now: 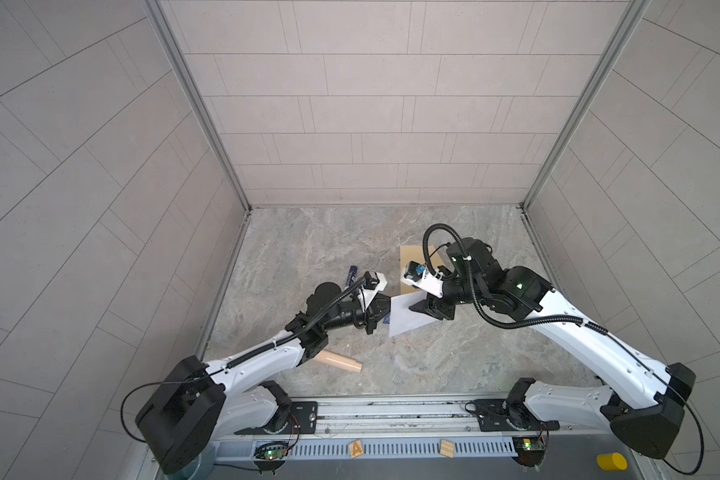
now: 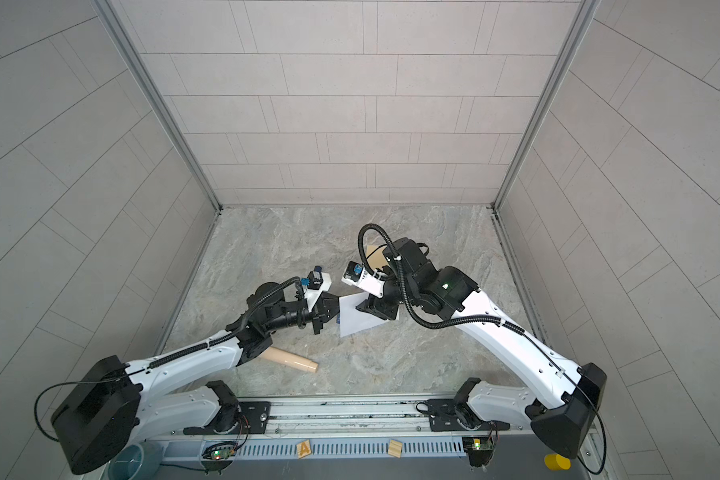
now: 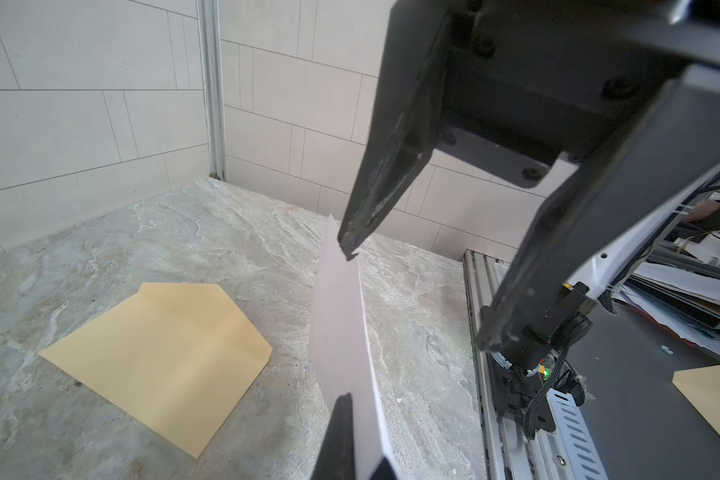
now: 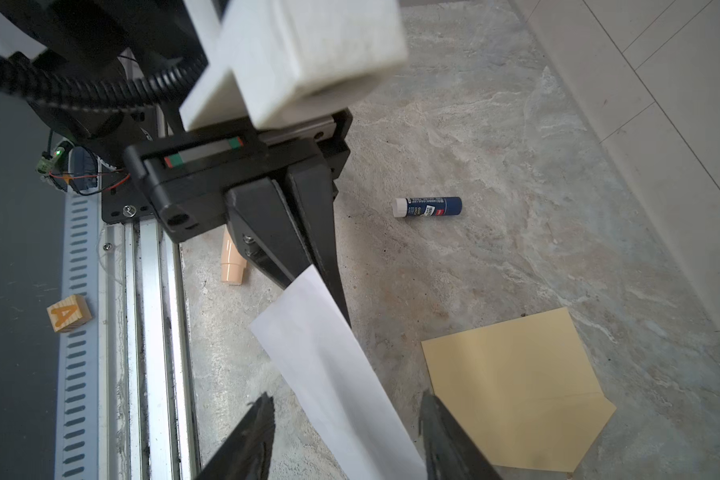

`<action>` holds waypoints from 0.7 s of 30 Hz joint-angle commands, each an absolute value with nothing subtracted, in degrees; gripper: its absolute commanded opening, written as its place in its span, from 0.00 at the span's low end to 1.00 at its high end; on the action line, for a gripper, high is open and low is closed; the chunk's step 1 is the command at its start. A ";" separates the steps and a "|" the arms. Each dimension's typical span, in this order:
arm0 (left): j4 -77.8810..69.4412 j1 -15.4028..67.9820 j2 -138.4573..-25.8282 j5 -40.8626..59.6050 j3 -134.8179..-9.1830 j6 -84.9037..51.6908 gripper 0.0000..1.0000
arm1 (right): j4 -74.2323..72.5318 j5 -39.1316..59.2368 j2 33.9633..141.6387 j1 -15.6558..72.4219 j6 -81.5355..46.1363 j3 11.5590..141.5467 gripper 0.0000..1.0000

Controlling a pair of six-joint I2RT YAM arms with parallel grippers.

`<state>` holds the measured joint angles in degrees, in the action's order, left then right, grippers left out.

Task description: Place the letter into the envelope and seal it

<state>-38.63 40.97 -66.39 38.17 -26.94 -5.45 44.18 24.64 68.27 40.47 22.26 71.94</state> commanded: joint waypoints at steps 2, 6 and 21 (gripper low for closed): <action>-42.63 41.54 -65.17 41.09 -25.84 -4.50 0.00 | 47.07 25.91 69.51 40.61 24.84 74.24 0.54; -42.96 41.63 -65.02 41.53 -25.67 -4.54 0.00 | 48.78 27.28 71.48 40.61 25.21 74.92 0.50; -42.80 41.66 -64.80 38.42 -24.62 -4.51 0.21 | 51.26 27.96 73.13 40.63 26.28 75.59 0.03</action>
<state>-40.53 41.34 -65.54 39.18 -25.34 -4.71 50.02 27.94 73.67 40.47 25.41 74.00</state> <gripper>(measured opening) 0.155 0.050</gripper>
